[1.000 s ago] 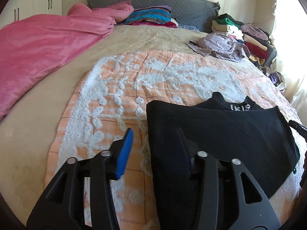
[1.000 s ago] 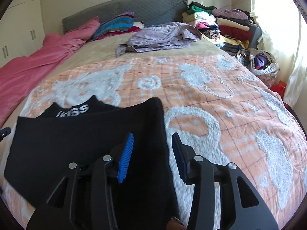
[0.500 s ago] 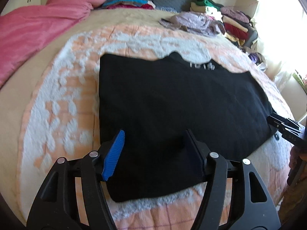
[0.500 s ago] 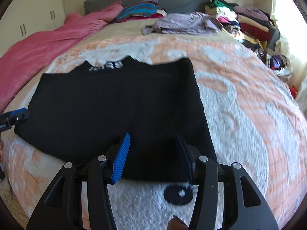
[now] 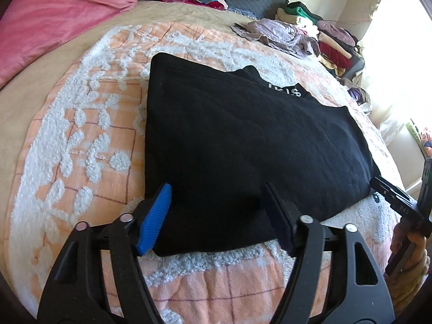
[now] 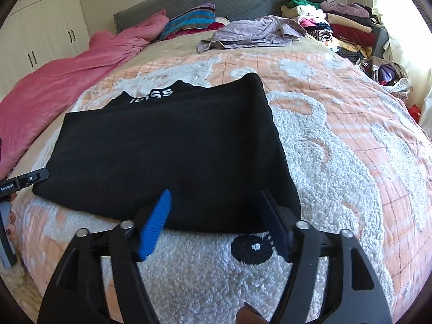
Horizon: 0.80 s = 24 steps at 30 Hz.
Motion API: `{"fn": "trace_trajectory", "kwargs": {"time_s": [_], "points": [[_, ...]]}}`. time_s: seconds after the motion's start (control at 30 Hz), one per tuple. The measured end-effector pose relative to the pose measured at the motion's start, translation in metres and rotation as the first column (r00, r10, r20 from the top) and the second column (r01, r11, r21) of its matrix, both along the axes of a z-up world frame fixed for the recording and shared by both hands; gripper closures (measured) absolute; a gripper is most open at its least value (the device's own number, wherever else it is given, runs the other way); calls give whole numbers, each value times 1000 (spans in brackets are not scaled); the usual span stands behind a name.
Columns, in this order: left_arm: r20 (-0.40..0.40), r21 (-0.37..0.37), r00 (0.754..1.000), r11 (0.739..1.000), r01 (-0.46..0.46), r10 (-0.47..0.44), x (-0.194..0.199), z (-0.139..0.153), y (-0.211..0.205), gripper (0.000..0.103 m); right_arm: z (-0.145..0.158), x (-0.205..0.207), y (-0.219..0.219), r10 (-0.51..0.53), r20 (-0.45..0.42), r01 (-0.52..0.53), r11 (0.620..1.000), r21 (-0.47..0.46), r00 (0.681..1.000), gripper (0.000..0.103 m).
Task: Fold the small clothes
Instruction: 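Withdraw both open tools from the folded shirt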
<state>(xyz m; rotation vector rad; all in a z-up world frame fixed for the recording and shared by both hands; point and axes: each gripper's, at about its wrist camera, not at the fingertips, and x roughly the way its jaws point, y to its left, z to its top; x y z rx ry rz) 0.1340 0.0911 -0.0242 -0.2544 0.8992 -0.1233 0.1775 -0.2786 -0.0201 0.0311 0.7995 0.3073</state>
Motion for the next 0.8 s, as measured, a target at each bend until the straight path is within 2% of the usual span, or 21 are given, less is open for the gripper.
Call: {"fn": "trace_trajectory", "kwargs": {"time_s": [0.1,0.2,0.3,0.43,0.8], "points": [[7,-1,1000,1000,0,0,-3,3,-2,33,4,-6,-3,-7,20,6,1000,14,1000,15],[14,-8,1000,1000,-5,5,-7,5,-2,30,9,-9,-5,-17,39,16,1000,22,999,8],[12,-27,1000,1000,-3,4,-10,7,0,23,16,-15,-8,-25,66,22,999,50,998,7],[20,-12,1000,1000,-7,8,-15,11,-1,10,22,-23,-11,-33,79,27,997,74,996,5],[25,25,999,999,-46,45,-23,18,8,10,28,-32,8,-9,98,4,998,55,995,5]]}}
